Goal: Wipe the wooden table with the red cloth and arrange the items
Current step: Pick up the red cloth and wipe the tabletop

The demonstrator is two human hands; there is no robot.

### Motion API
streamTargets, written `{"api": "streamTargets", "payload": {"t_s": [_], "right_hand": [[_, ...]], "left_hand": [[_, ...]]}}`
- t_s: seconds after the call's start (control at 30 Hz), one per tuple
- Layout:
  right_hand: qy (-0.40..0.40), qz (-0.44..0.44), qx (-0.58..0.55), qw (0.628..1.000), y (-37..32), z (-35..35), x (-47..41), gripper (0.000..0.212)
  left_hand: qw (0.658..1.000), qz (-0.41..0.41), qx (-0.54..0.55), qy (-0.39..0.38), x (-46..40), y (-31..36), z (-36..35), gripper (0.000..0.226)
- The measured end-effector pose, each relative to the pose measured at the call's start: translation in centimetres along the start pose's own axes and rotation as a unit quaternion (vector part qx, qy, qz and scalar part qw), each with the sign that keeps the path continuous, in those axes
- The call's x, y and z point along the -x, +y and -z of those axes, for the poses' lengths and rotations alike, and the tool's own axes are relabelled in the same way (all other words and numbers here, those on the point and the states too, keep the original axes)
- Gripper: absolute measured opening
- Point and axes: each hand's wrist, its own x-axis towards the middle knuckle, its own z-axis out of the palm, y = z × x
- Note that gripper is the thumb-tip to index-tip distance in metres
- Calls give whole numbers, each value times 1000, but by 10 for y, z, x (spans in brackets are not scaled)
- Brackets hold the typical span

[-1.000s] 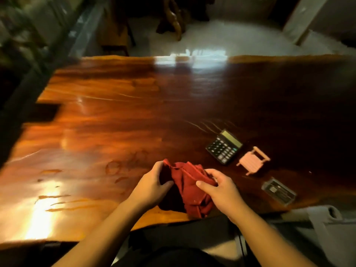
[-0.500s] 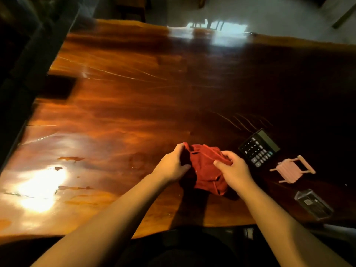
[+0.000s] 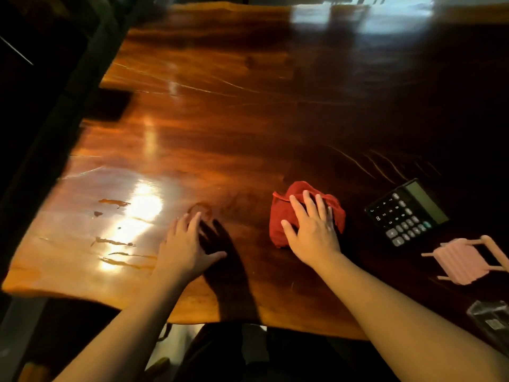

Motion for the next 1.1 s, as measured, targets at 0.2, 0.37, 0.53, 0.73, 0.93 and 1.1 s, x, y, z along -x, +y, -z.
{"api": "streamTargets", "payload": {"t_s": [0.2, 0.37, 0.53, 0.73, 0.93, 1.1], "right_hand": [[44, -31, 71, 996, 0, -26, -14, 73], [73, -71, 98, 990, -8, -36, -22, 83], [85, -66, 107, 988, -18, -39, -29, 77], [86, -49, 115, 988, -41, -44, -38, 75], [69, -1, 109, 992, -102, -60, -52, 76], [54, 51, 92, 993, -163, -76, -50, 75]], "left_hand": [[993, 92, -32, -67, 16, -69, -4, 156], [992, 77, -40, -93, 7, -93, -13, 168], [993, 51, -49, -90, 3, -105, -17, 162], [994, 23, -66, -90, 5, -115, -11, 154], [995, -10, -60, -77, 10, -129, -3, 133], [998, -7, -26, -58, 8, -133, 2, 113]]}}
